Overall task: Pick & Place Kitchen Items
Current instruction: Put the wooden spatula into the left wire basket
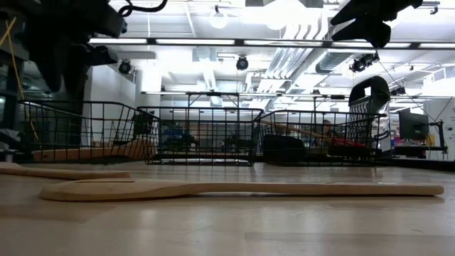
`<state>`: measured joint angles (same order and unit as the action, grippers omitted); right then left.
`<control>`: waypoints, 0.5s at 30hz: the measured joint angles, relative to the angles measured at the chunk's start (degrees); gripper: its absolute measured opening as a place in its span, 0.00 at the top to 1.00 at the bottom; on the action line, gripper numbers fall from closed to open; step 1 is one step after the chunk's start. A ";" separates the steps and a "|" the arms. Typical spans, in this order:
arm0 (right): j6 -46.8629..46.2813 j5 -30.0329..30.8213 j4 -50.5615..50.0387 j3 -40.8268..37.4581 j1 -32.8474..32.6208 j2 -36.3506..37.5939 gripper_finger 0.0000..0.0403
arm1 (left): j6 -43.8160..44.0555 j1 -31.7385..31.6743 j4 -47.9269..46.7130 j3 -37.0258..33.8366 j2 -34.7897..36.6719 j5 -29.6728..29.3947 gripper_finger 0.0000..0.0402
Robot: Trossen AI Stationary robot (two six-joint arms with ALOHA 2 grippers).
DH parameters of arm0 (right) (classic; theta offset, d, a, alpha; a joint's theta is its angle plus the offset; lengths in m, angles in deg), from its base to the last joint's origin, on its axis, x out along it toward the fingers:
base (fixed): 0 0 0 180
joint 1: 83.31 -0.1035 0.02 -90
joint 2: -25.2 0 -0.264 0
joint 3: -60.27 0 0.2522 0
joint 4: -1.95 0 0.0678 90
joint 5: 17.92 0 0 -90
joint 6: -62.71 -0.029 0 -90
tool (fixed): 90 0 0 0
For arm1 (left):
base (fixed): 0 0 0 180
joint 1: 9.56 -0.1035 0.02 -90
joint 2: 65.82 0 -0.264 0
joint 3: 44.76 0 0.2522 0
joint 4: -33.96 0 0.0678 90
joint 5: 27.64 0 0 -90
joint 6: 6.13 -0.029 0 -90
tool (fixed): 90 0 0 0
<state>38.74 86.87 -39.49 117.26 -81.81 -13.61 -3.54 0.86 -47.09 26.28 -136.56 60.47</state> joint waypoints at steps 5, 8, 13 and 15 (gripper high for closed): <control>0.02 -0.01 0.00 0.00 0.00 0.00 0.50 | -1.30 1.73 0.22 -2.13 -2.20 0.02 0.68; 0.02 -0.01 -0.02 0.00 0.00 0.00 0.50 | -1.31 1.74 2.12 -3.92 -3.24 0.13 0.64; 0.04 -0.01 0.00 0.00 0.00 0.00 0.50 | -1.31 1.64 5.04 -6.52 -4.15 0.31 0.53; 0.04 -0.01 -0.01 0.00 0.00 0.00 0.50 | -1.31 1.64 5.29 -7.64 -4.22 0.34 0.50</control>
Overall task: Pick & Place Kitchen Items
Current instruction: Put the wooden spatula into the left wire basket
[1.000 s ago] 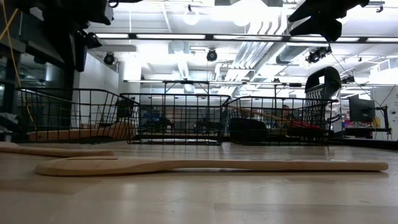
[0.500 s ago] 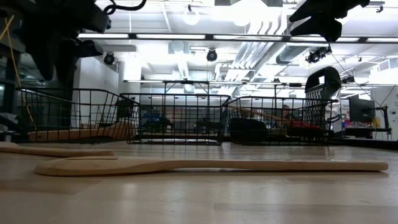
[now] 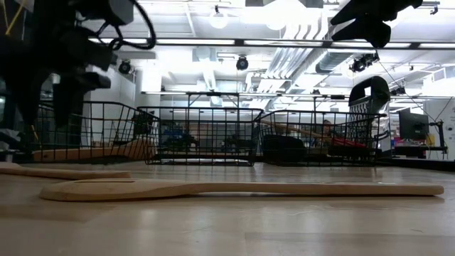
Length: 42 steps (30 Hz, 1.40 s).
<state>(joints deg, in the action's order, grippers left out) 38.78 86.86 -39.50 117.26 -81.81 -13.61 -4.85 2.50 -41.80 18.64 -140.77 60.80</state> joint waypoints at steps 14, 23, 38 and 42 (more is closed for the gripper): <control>-0.02 -0.20 -0.43 0.00 0.00 0.02 0.50 | -0.71 3.00 8.96 -3.75 -2.96 2.72 0.48; 0.00 -0.20 -0.49 0.00 0.00 0.02 0.50 | -1.01 6.88 12.86 -3.75 -9.29 0.74 0.48; -0.01 -0.20 -1.17 0.01 0.00 0.01 0.50 | -2.31 6.73 19.51 -3.42 -14.97 1.64 0.48; -0.03 -0.20 -1.63 0.02 0.00 0.02 0.50 | -2.21 6.71 19.94 -3.49 -15.85 2.31 0.51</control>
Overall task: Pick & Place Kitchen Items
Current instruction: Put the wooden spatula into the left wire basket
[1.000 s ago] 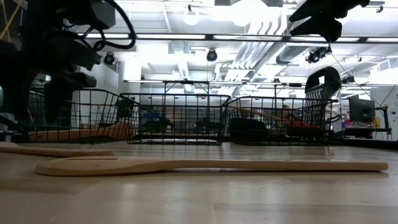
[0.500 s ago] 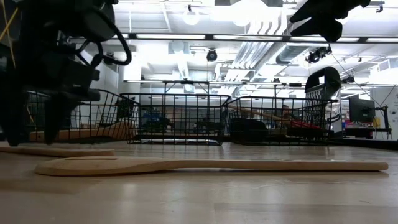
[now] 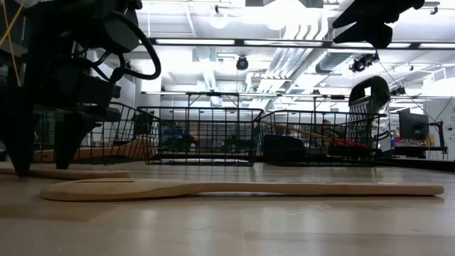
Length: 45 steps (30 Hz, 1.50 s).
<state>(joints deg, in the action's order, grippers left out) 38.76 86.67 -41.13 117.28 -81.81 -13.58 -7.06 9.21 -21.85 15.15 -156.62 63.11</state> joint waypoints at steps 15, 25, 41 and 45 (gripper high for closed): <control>-0.24 0.00 -0.13 -0.02 0.00 0.00 0.50 | 1.70 -0.02 0.69 -0.09 -0.11 0.39 0.81; -0.24 -0.15 -0.13 0.00 0.00 0.00 0.50 | 4.45 0.07 -2.05 5.00 0.08 -0.23 0.81; -0.24 -0.20 -0.43 0.00 0.00 0.00 0.50 | 11.74 -0.02 -14.64 19.55 0.20 -8.87 0.81; -0.24 -0.20 -0.45 0.00 0.00 -0.01 0.50 | 13.43 -0.02 -19.70 24.93 0.22 -15.52 0.81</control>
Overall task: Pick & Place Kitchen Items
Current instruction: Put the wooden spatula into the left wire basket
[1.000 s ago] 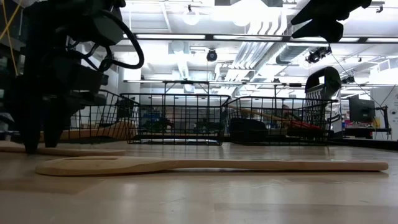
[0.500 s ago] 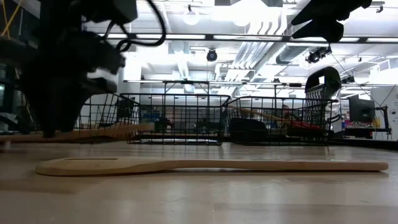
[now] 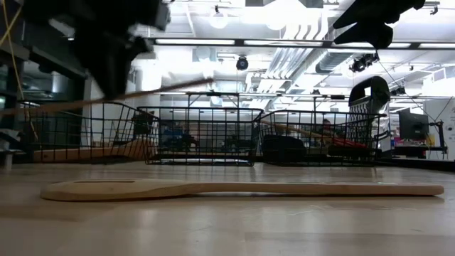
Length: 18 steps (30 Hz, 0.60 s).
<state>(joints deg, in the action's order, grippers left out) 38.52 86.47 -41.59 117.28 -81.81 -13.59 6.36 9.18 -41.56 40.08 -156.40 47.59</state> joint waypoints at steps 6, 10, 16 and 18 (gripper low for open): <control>0.00 0.00 0.00 0.00 0.00 -0.01 0.50 | 5.22 -0.02 -8.43 7.71 0.07 -14.73 0.81; 0.00 0.00 -0.02 0.00 0.00 -0.01 0.50 | 12.08 -0.02 -15.09 11.49 0.07 -25.20 0.81; 0.00 0.00 -0.02 0.00 0.00 0.01 0.50 | 24.41 -1.16 -24.91 13.97 0.11 -35.26 0.81; 0.00 0.00 -0.02 -0.02 0.00 0.01 0.50 | 27.05 -2.75 -27.46 14.00 0.11 -35.34 0.81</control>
<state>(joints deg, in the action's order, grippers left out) 38.52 86.46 -41.61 117.26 -81.81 -13.58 33.41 6.43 -69.01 54.08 -156.29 12.25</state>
